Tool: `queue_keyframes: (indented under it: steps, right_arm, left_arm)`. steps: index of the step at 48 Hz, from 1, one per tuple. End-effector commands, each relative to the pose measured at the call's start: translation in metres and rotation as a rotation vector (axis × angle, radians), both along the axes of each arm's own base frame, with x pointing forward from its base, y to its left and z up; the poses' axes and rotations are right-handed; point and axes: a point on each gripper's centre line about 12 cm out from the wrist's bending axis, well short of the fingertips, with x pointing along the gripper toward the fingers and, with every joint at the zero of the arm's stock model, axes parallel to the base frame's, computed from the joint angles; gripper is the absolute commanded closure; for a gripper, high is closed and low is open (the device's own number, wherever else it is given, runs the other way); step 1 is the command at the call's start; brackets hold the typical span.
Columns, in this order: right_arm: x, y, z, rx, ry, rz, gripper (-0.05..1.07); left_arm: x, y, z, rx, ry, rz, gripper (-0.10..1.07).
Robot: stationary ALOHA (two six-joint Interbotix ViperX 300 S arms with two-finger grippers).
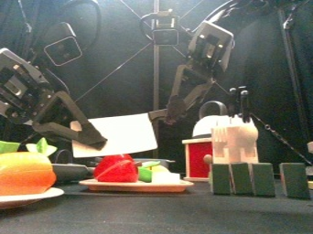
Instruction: Cut apple
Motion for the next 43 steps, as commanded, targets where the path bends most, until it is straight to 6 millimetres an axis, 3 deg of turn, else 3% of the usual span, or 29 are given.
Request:
queue_keyframes:
  steps: [1,25,43]
  right_arm:
    - [0.005,-0.014,0.015,0.004,-0.037,-0.044,0.80]
    - [0.018,-0.053,0.027,-0.016,-0.082,-0.121,0.80]
    - [0.018,-0.065,0.028,-0.015,-0.094,-0.143,0.80]
  left_arm:
    - [-0.008,-0.014,-0.002,0.003,0.025,-0.059,0.60]
    - [-0.011,0.019,0.000,0.011,0.010,0.049,0.60]
    - [-0.021,0.032,0.012,0.012,-0.033,0.074,0.60]
